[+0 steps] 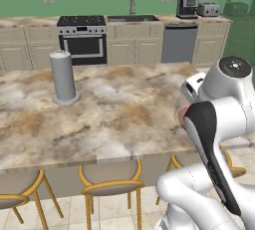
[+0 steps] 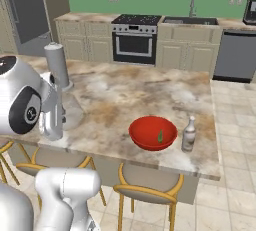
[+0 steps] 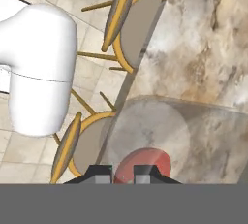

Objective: There is a bowl on the dining counter. Grab a lemon wedge from the fridge and place it in the bowl. Then get the liquor bottle and glass cup from the cabinet and place them next to the bowl.

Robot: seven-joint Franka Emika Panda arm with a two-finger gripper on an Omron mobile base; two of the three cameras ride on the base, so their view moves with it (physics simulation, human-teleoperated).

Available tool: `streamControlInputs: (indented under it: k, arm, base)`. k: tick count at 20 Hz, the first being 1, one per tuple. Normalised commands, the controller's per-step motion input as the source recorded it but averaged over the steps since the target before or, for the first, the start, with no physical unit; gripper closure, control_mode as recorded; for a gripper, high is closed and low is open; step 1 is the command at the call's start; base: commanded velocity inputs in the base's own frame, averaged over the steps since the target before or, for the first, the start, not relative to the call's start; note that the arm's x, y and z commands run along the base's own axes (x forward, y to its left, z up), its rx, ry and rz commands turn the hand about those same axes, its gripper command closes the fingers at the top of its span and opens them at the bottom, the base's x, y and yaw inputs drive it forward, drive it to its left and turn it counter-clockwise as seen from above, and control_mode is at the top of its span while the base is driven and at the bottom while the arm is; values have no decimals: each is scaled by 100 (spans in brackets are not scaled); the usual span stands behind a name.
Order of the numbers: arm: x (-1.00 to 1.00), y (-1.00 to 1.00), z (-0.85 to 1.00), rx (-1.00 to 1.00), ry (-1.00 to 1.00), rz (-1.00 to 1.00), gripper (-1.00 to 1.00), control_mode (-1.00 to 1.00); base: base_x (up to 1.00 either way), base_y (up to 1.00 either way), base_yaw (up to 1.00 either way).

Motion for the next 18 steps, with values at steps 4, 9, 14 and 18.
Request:
streamControlInputs:
  k: [4, 9, 14, 18]
  arm:
    - [79, 0, -63, 0, 26, 8, 100, -100]
    - [36, -2, -64, 0, 10, 22, 100, -100]
    - [36, -5, -44, 0, 0, 12, 100, -100]
    - [38, -10, -34, 0, 0, -6, 100, -100]
  base:
    - [0, 0, 0]
    - [0, 0, 0]
    - [0, 0, 0]
    - [0, 0, 0]
